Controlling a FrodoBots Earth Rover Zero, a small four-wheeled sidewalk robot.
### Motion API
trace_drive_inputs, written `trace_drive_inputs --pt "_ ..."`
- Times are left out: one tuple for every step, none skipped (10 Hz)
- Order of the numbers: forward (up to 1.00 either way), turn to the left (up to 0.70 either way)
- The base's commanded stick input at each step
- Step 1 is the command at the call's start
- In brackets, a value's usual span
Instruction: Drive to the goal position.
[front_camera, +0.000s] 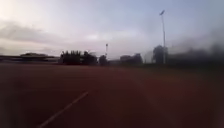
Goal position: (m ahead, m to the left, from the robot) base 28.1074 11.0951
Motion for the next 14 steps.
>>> trace_drive_inputs --pt "0.7 0.04" --pt "0.7 0.06" --pt "0.7 0.1" --pt "0.7 0.35" --pt "0.7 0.35" --pt "0.7 0.35" --pt "0.7 0.35" --pt "0.7 0.32" --pt "0.7 0.03" --pt "0.7 0.03" --pt "0.7 0.03" --pt "0.7 0.03" --pt "0.7 0.03" --pt "0.7 0.03"
